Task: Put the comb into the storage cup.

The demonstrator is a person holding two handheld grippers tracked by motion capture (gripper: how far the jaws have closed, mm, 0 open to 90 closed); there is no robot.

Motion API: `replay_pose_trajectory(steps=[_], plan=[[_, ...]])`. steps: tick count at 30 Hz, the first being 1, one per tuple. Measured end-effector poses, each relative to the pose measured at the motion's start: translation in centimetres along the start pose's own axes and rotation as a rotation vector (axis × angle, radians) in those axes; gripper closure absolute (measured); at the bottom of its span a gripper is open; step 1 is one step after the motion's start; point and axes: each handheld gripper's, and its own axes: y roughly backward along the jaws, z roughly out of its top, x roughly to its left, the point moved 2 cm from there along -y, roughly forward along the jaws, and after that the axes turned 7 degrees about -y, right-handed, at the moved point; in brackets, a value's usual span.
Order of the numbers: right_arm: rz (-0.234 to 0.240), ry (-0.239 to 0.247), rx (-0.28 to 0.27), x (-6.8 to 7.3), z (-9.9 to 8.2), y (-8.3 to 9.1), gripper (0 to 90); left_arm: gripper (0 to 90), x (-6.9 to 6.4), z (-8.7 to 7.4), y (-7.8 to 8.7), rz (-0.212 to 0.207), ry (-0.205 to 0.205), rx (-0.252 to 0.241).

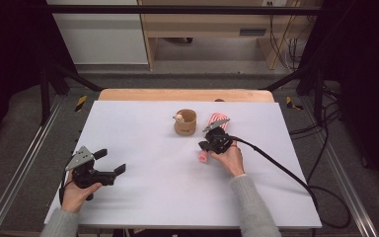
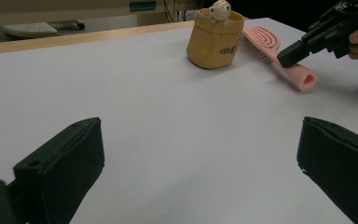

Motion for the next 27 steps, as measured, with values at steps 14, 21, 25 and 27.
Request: replay_pose_trajectory(steps=[14, 21, 25, 27], plan=[[-0.003, -0.005, 0.044, -0.7, -0.7, 0.5, 90.0, 0.6, 0.0, 0.0, 0.0, -0.001, 0.000, 0.001], [-0.011, -0.008, 0.054, -1.2, -1.2, 1.1, 90.0, 0.6, 0.0, 0.0, 0.0, -0.001, -0.001, 0.000], [-0.015, -0.018, 0.061, -1.4, -1.4, 1.3, 90.0, 0.6, 0.0, 0.0, -0.1, -0.001, -0.001, 0.001], [-0.017, -0.019, 0.062, -1.6, -1.6, 1.4, 90.0, 0.6, 0.0, 0.0, -0.1, -0.001, -0.001, 0.002]])
